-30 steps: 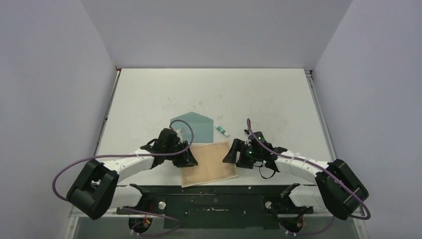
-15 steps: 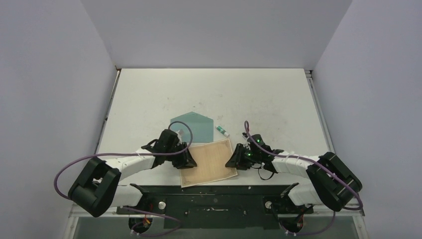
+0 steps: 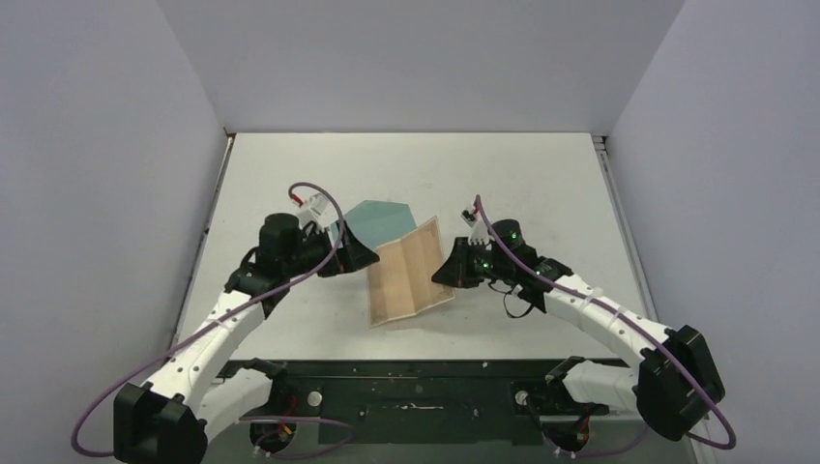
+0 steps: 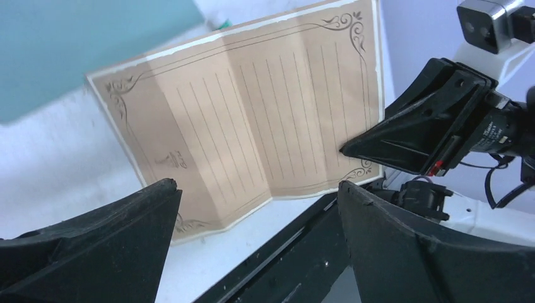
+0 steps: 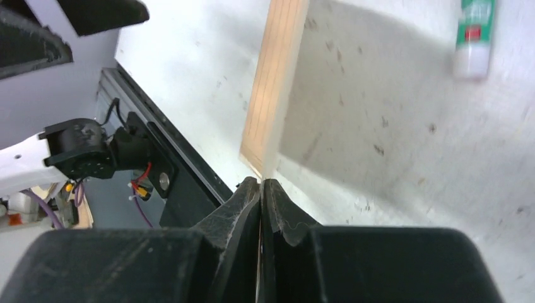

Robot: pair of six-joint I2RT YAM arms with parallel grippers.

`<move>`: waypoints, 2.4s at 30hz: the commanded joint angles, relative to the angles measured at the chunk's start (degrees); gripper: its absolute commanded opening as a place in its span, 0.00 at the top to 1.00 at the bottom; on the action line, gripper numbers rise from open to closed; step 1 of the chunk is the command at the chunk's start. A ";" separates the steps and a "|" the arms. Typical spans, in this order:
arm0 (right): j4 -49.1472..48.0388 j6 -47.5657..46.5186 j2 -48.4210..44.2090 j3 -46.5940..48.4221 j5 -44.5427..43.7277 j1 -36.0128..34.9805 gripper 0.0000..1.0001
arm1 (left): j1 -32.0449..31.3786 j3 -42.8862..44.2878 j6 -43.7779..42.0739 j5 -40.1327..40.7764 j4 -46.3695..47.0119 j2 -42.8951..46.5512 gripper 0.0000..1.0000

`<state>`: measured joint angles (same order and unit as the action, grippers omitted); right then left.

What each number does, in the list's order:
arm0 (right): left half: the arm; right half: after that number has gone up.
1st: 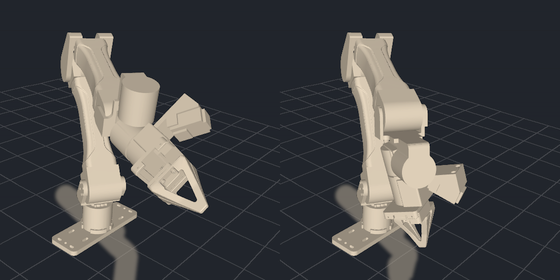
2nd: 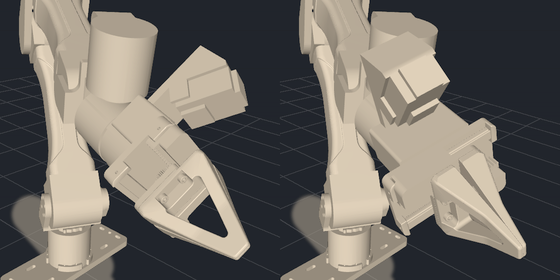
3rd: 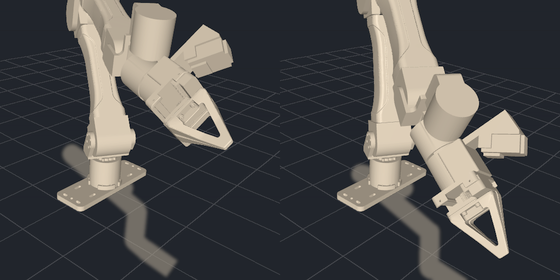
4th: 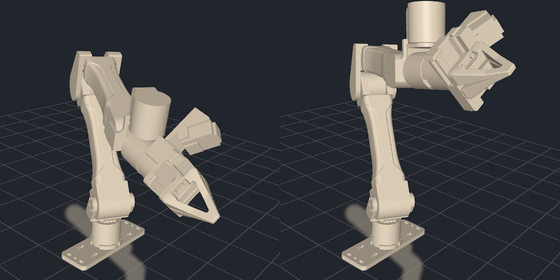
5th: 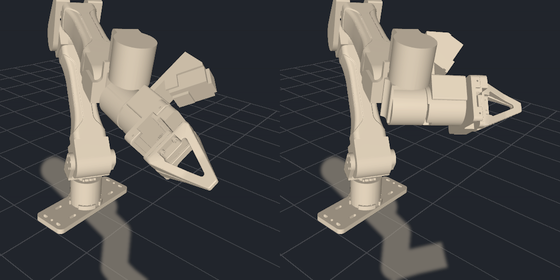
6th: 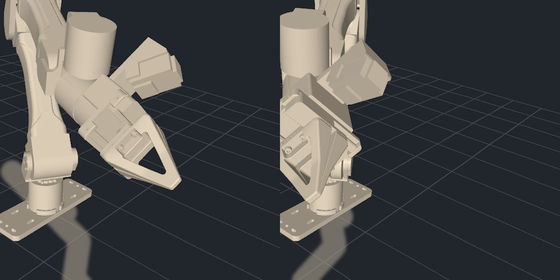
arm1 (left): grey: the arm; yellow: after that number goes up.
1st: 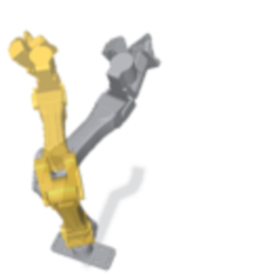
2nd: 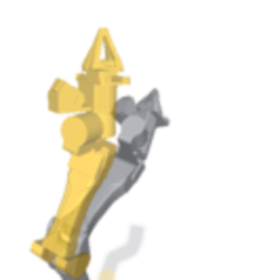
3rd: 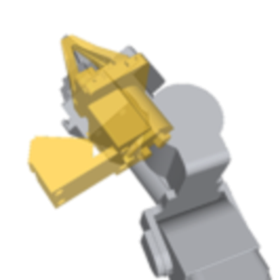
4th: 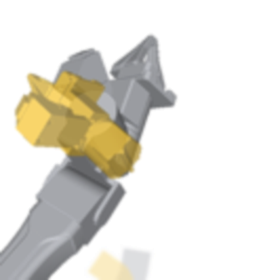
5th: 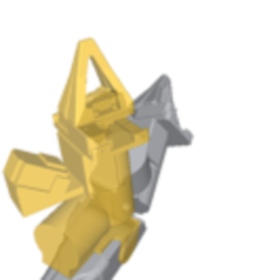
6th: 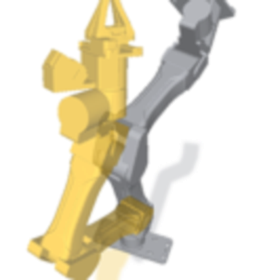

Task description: Place the letter into the envelope and seal it

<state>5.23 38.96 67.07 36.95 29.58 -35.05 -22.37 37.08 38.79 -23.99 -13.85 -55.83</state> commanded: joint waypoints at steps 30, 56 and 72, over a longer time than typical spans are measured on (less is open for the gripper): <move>29.74 -29.27 -1.22 36.92 22.98 2.53 0.95 | 12.70 23.59 -24.91 -41.60 -1.40 -11.49 0.05; 31.41 -34.01 5.18 41.46 19.37 3.12 0.95 | 13.34 23.25 -11.48 -37.54 8.47 -20.50 1.00; 28.50 -32.91 4.69 41.01 14.41 4.53 0.95 | 13.78 20.11 -9.09 -40.98 12.20 -20.79 1.00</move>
<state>36.99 6.63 72.01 76.20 43.48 -31.05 -8.84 57.63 28.25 -62.81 -7.09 -78.65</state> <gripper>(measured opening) 0.060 0.031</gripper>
